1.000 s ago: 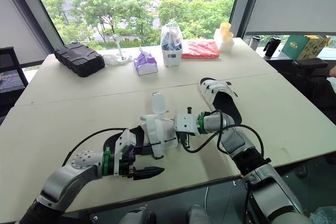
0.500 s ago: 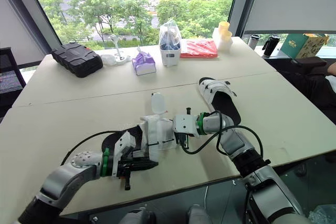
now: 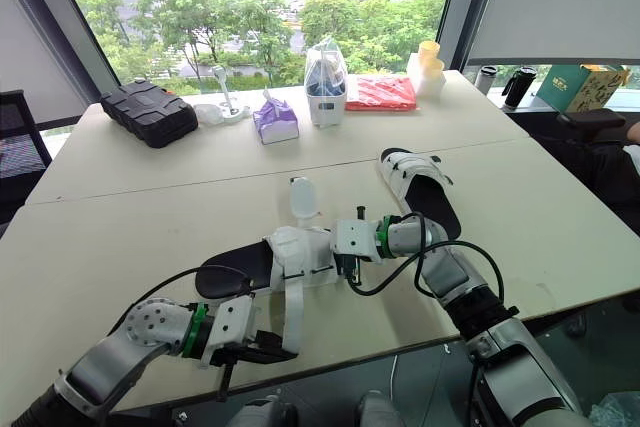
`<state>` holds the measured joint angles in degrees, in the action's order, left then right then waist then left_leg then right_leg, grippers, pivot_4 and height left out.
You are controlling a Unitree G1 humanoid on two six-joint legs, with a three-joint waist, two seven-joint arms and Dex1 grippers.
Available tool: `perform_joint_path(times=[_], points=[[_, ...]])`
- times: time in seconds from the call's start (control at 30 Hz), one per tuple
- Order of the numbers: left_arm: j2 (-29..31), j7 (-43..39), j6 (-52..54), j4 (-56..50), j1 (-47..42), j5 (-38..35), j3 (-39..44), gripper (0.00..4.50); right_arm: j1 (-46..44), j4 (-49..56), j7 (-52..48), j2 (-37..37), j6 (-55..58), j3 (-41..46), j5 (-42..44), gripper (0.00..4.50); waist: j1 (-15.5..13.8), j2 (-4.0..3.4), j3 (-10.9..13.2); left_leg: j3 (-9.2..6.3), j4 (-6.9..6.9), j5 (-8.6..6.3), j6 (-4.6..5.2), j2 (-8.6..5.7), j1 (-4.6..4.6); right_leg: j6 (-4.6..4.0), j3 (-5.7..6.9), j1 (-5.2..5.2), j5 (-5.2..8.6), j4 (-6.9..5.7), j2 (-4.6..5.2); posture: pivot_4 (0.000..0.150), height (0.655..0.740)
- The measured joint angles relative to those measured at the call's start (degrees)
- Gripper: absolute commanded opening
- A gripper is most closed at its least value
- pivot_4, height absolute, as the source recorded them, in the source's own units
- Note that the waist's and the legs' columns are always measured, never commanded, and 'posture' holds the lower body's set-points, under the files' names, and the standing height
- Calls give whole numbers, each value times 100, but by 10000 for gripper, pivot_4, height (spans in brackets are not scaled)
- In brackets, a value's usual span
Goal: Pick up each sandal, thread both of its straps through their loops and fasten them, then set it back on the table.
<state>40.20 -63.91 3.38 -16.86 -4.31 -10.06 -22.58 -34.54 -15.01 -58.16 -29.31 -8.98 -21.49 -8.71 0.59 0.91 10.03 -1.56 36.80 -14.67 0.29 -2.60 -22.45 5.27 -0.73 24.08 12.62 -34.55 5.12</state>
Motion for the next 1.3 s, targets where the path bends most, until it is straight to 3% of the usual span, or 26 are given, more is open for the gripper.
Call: perform_joint_path(times=[0.3,0.53,0.7,0.83,1.0,1.3], points=[[-67,-158,-1980,276,-151,585,-149,582,-1,33,-65,-5,-18,-2,5,0,5,-6,-4,3,-30,-4,8,0,-3,-2,1,5,-2,26,2,1500,7400],[-198,-308,-2209,57,-577,-202,121,582,-41,-52,-71,1,-99,-18,4,0,6,-8,-5,5,-29,-3,10,0,-4,-1,3,6,-3,26,1,1500,7400],[95,-452,-1330,-261,-751,-987,417,582,-132,-198,-63,35,-198,-60,3,0,19,-8,-4,5,-27,-2,11,1,-2,0,3,7,-4,20,-8,1500,7400],[468,-654,-35,-297,-1070,-1980,832,582,-184,-331,-60,38,-285,-61,1,0,19,-7,-3,2,-5,-1,12,6,1,1,13,-2,-4,9,-17,1500,7400],[439,-714,1255,-169,-1642,-2856,1122,582,-241,-455,-8,74,-388,-87,-18,0,33,-6,2,2,22,-1,12,7,0,3,22,-15,-5,2,-41,1500,7400],[11,-856,2521,597,-2000,-3494,1314,582,-260,-505,36,73,-422,-110,-32,0,24,-1,5,2,36,-1,12,8,1,3,22,-8,-4,-31,-45,1500,7400]])
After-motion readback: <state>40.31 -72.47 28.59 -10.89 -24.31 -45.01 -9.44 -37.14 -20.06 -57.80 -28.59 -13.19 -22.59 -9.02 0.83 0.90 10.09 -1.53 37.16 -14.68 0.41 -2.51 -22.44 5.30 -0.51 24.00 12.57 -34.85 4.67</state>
